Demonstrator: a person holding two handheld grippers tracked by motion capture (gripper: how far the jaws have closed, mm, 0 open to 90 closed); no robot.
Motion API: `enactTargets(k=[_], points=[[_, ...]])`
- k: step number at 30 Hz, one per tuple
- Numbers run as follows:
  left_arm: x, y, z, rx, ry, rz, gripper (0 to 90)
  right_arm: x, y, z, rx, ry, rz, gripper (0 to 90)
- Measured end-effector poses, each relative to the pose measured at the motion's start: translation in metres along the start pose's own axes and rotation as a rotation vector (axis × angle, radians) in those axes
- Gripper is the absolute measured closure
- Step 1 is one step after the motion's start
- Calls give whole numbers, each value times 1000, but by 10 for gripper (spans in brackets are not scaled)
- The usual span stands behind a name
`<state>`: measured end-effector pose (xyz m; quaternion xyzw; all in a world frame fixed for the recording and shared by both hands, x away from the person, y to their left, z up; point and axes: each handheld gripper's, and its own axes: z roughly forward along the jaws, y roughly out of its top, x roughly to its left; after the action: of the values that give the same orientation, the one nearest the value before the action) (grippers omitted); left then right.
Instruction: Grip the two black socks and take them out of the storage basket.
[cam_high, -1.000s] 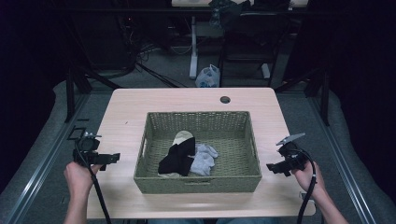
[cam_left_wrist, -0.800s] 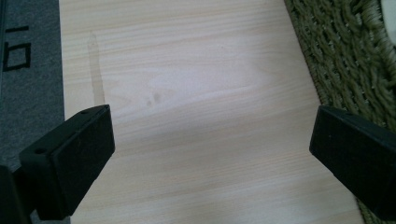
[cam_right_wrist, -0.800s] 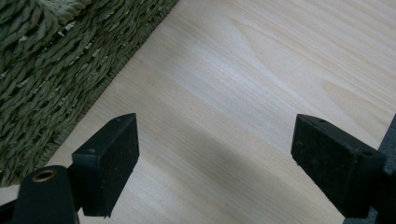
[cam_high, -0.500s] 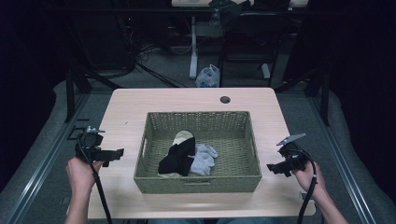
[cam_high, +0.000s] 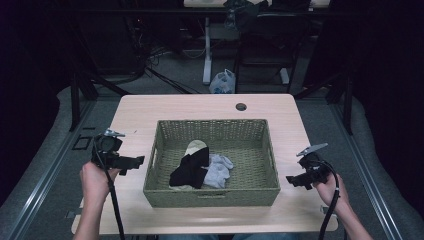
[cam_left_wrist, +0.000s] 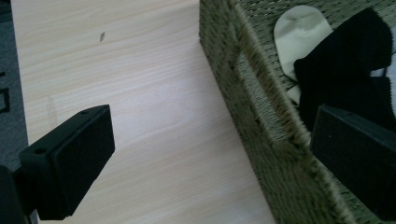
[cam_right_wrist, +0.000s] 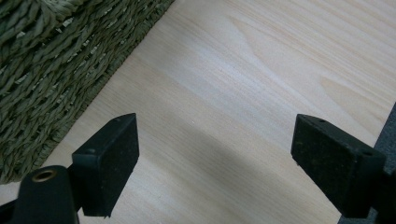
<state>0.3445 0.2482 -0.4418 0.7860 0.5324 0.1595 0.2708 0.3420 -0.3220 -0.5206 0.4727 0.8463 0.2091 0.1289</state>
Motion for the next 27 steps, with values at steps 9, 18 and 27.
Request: enactTargets(k=[9, 18, 27], points=[[-24, 17, -3, 12, -49, 63, 0, 0, 0, 0, 7, -14, -9, 148], [-44, 33, 5, 41, -71, 112, 3, 1, 0, 0, 7, -10, -13, 148], [-68, 51, 29, 110, -101, 178, 19, 0, 0, 0, 9, -7, 0, 148]])
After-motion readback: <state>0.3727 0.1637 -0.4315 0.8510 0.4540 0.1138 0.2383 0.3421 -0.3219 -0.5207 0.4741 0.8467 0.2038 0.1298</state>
